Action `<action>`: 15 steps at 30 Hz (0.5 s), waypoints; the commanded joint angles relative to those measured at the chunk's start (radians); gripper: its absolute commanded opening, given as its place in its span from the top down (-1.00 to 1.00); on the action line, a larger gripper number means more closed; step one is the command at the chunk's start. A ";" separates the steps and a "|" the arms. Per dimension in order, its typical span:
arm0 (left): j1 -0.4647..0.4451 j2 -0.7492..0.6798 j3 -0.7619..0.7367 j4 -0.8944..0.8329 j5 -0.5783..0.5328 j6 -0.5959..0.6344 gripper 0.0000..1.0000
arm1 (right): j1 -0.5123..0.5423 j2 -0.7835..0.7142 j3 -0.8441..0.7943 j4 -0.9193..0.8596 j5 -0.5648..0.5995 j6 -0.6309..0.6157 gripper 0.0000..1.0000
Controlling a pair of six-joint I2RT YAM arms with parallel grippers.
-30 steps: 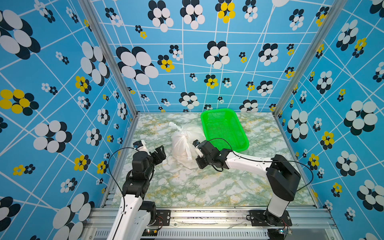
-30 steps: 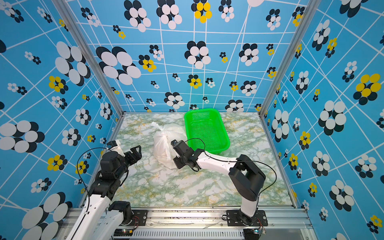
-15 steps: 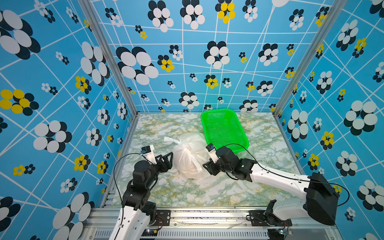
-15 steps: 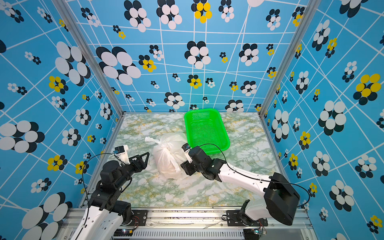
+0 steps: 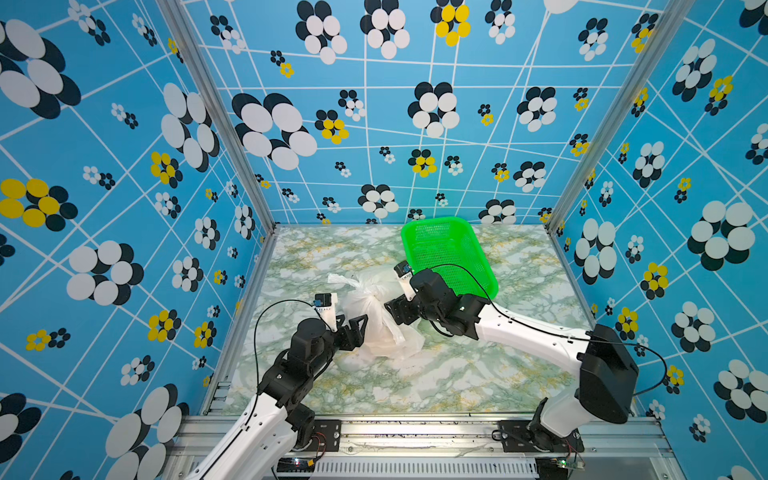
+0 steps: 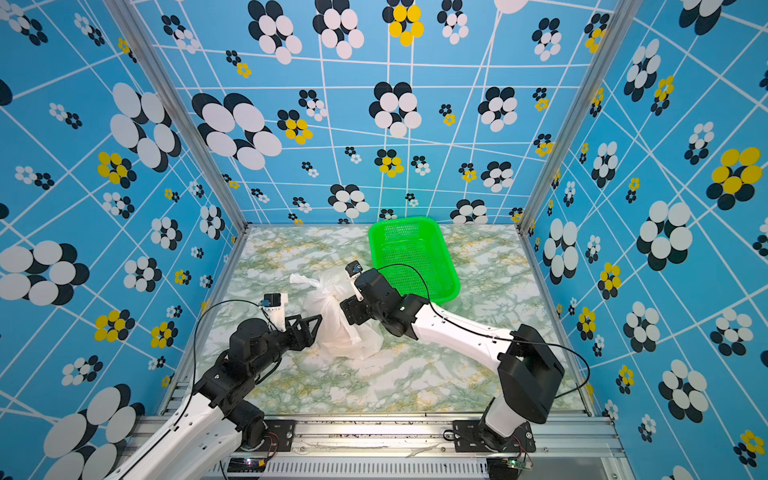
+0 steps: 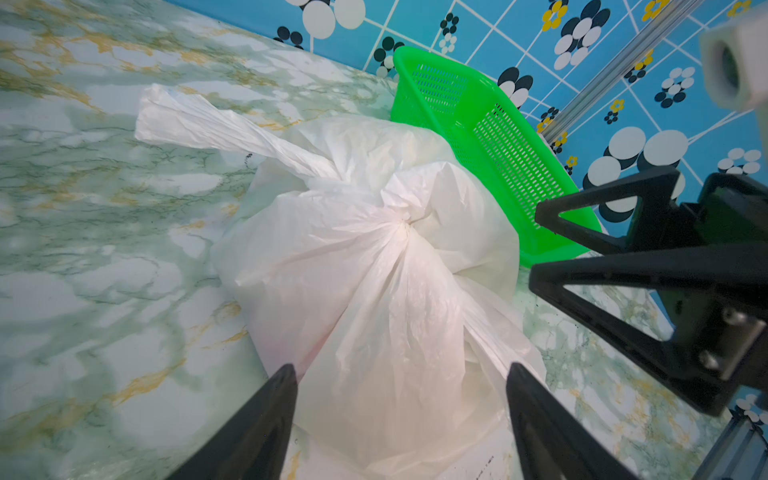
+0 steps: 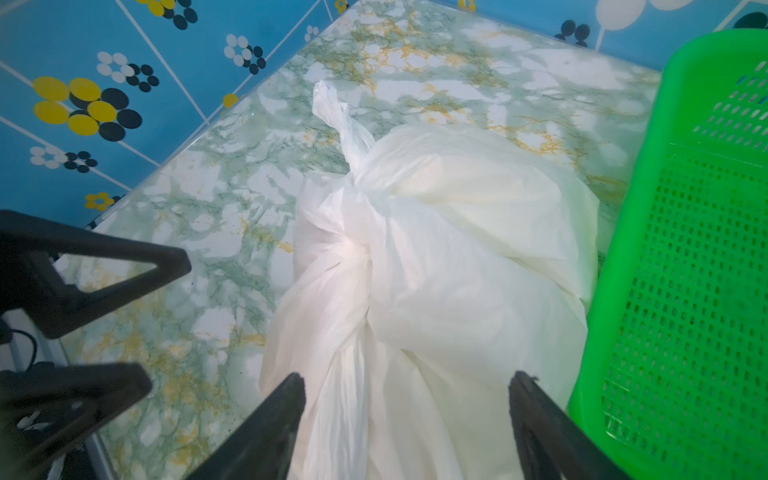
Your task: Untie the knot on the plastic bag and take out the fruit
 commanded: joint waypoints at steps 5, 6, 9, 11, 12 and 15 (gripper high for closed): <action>-0.051 0.087 0.039 0.075 -0.054 0.051 -0.65 | -0.020 0.152 0.154 -0.094 0.013 -0.002 -0.45; -0.055 0.096 0.040 0.081 -0.054 0.053 -0.65 | -0.023 0.163 0.163 -0.094 0.006 0.000 -0.39; -0.069 0.136 0.044 0.098 -0.062 0.063 -0.69 | -0.029 0.195 0.195 -0.104 -0.011 0.001 0.15; -0.072 0.164 0.050 0.105 -0.069 0.066 -0.75 | -0.030 0.202 0.209 -0.115 -0.012 0.002 0.50; -0.074 0.181 0.055 0.107 -0.072 0.066 -0.80 | -0.030 0.200 0.211 -0.115 -0.018 0.001 0.67; -0.080 0.231 0.073 0.115 -0.080 0.069 -0.92 | -0.031 0.175 0.193 -0.100 -0.042 0.009 0.91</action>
